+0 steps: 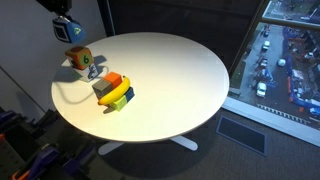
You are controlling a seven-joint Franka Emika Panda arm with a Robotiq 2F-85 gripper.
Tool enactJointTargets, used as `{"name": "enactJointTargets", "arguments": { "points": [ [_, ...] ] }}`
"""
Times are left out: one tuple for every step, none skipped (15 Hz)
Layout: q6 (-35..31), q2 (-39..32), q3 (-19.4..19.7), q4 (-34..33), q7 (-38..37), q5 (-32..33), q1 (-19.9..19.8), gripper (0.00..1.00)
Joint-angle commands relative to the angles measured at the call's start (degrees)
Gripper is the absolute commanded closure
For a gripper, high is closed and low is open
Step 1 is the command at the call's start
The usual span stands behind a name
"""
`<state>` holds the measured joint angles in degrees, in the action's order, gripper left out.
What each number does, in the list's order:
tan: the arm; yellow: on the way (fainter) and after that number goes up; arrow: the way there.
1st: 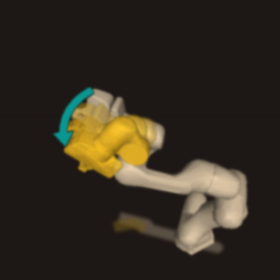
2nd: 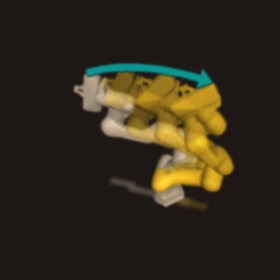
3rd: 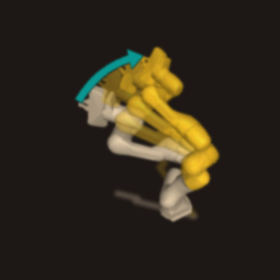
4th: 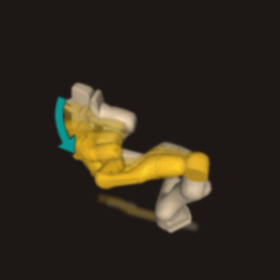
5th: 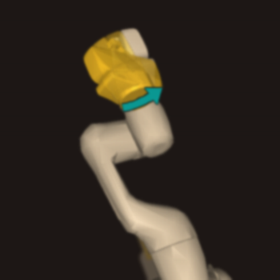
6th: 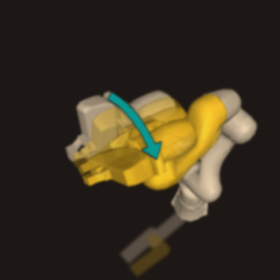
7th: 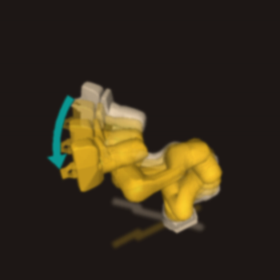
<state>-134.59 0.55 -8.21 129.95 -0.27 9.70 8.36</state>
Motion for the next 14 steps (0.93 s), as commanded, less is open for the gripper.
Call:
{"name": "enactJointTargets", "arguments": {
  "points": [
    [0.4, -0.8, -0.6, -1.2, -5.7, 2.2, 0.3, 0.95],
    [0.4, -1.1, -0.7, -1.3, -7.1, 2.3, 0.4, 0.95],
    [0.3, -1.4, -0.8, -1.4, -8.1, 2.4, 0.5, 0.95],
    [0.3, -1.6, -0.9, -1.6, -9.2, 2.7, 0.7, 0.95],
    [0.5, -1.9, -1.0, -1.8, -9.9, 2.8, 0.8, 0.95],
    [0.6, -2.2, -1.1, -2.0, -10.5, 3.4, 1.1, 0.95],
    [0.6, -2.5, -1.2, -2.2, -10.9, 3.7, 1.3, 0.95],
    [0.7, -2.8, -1.3, -2.5, -11.4, 4.3, 1.5, 0.95],
    [0.8, -3.2, -1.4, -2.8, -11.8, 4.7, 1.7, 0.95],
    [0.8, -3.6, -1.4, -3.0, -12.2, 5.0, 1.9, 0.95],
    [0.8, -4.0, -1.4, -3.3, -12.5, 5.4, 2.1, 0.95],
    [0.7, -4.3, -1.4, -3.5, -12.8, 5.6, 2.2, 0.95],
    [0.5, -4.7, -1.4, -3.7, -13.1, 5.8, 2.4, 0.95],
    [0.4, -5.0, -1.3, -3.8, -13.1, 5.8, 2.5, 0.95]
  ]
}}
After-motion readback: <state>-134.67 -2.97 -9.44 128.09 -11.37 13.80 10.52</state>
